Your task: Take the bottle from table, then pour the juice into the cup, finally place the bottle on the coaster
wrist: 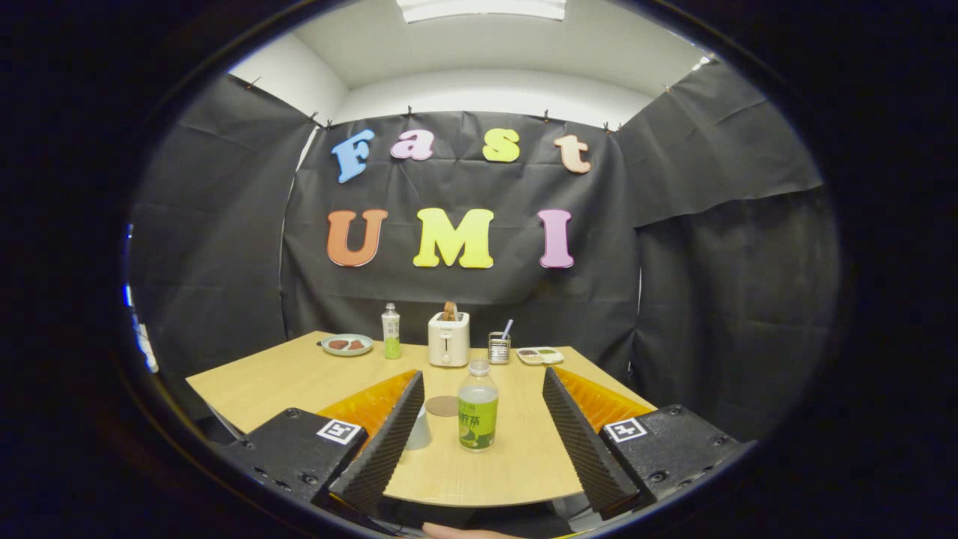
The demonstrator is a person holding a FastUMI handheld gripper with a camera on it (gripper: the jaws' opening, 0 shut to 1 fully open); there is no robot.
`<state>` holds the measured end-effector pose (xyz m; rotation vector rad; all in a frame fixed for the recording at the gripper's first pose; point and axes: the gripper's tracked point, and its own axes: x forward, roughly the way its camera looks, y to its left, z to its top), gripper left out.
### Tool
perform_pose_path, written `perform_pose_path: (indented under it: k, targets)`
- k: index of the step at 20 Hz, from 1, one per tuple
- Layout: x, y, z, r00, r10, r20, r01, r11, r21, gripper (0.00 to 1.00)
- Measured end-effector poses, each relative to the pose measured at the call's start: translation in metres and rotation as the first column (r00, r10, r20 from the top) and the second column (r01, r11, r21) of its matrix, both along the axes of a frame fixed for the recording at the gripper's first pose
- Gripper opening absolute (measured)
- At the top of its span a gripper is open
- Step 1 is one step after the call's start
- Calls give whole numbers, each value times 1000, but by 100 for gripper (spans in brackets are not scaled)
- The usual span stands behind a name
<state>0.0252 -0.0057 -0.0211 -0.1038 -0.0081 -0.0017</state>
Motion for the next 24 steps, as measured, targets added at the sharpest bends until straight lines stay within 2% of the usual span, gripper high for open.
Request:
perform_pose_path:
  k: [3, 6, 9, 13, 16, 20, 22, 24]
  targets:
    - [13, -3, -7, 1000, -10, -13, 11, 1000, 2, 100]
    - [34, 1, -22, 998, 22, -55, -22, 1000, 12, 100]
    - [59, -9, -22, 1000, 5, -17, -6, 1000, -7, 100]
    - [104, -3, -63, 999, 34, -35, -34, 999, -16, 100]
    - [129, -11, -82, 998, 11, -55, -10, 1000, 11, 100]
    - [152, -14, -97, 997, 11, -78, -8, 999, 35, 100]
    - [159, -6, -101, 996, 51, -76, -49, 998, 37, 100]
    - [167, -6, -103, 996, 50, -67, -48, 998, 31, 100]
